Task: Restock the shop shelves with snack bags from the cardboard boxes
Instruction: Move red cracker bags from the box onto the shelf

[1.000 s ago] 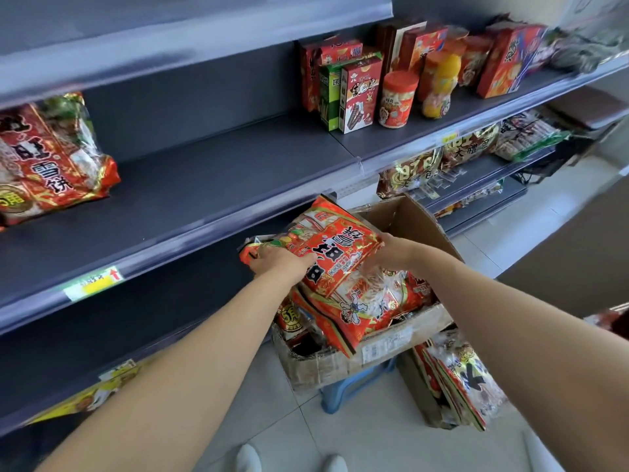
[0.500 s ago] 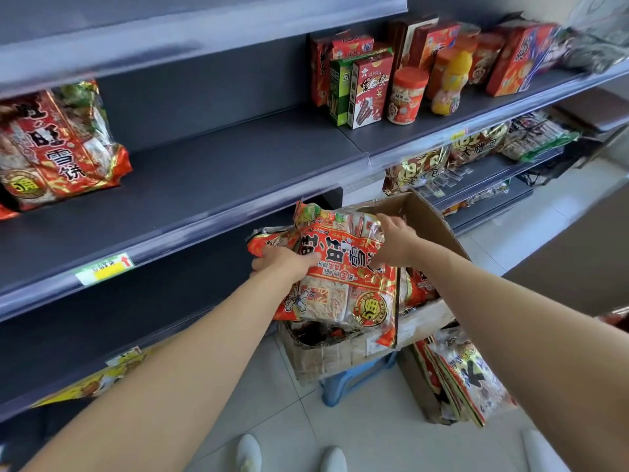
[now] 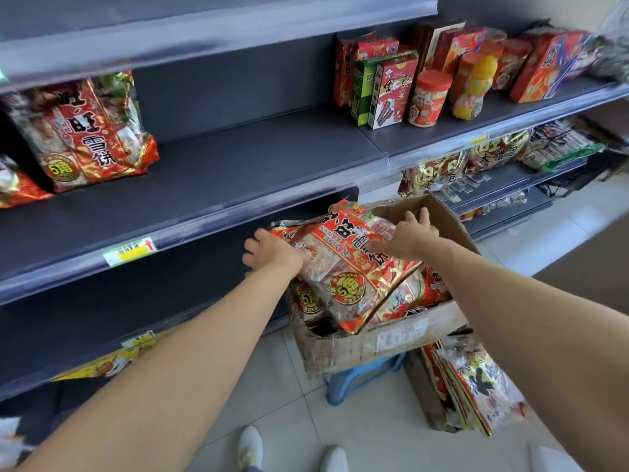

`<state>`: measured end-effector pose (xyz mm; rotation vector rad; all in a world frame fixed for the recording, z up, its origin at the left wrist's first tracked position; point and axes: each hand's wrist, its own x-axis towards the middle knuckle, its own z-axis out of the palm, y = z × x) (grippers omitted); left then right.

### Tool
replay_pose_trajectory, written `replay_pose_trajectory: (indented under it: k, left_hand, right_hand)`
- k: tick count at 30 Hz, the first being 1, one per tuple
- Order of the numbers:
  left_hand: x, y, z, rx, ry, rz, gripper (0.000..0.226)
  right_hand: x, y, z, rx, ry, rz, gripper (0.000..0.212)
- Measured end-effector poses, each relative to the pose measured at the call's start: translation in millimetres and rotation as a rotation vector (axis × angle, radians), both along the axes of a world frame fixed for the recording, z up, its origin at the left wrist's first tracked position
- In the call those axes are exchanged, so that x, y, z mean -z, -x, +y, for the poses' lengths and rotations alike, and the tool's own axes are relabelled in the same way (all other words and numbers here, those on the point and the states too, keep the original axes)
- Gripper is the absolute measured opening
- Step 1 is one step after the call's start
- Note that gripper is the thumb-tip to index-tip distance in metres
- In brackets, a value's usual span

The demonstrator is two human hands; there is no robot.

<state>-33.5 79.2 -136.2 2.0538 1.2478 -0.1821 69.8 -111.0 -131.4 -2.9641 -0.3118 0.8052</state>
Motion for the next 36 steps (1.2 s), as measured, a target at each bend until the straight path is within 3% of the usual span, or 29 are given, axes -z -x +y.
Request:
replay_pose_trajectory:
  k: [3, 6, 8, 11, 15, 20, 24, 27, 31, 36]
  left_hand:
    - [23, 4, -11, -0.184, 0.515, -0.050, 0.110]
    - [38, 0, -15, -0.193, 0.612, -0.150, 0.073]
    - [40, -6, -13, -0.158, 0.637, -0.214, 0.064]
    - [32, -9, -3, -0.109, 0.621, -0.271, 0.056]
    - [13, -13, 12, -0.076, 0.463, -0.415, 0.055]
    - [-16, -20, 54, -0.099, 0.326, -0.646, 0.059]
    - [-41, -33, 115, -0.237, 0.114, -0.615, 0.072]
    - [-48, -42, 167, -0.282, 0.179, -0.674, 0.079]
    - [-45, -63, 225, -0.323, 0.246, -0.742, 0.083]
    - [-35, -103, 285, -0.280, 0.148, -0.744, 0.069]
  right_hand:
    - [7, -10, -2, 0.086, -0.058, 0.041, 0.079]
    - [20, -5, -3, 0.201, -0.273, 0.118, 0.102]
    - [25, 2, -3, 0.336, -0.443, 0.114, 0.116]
    - [30, 5, -2, 0.423, -0.529, 0.150, 0.112]
    - [24, 1, 9, 0.488, -0.675, 0.208, 0.073]
    - [-25, -14, 60, 0.387, -0.842, 0.166, 0.037]
    - [-49, -31, 134, 0.321, -0.955, 0.068, 0.056]
    - [-49, -40, 187, 0.301, -0.966, 0.053, 0.079]
    - [-40, -73, 248, 0.300, -0.989, 0.049, 0.093]
    - [-28, -112, 310, 0.326, -1.061, 0.035, 0.086]
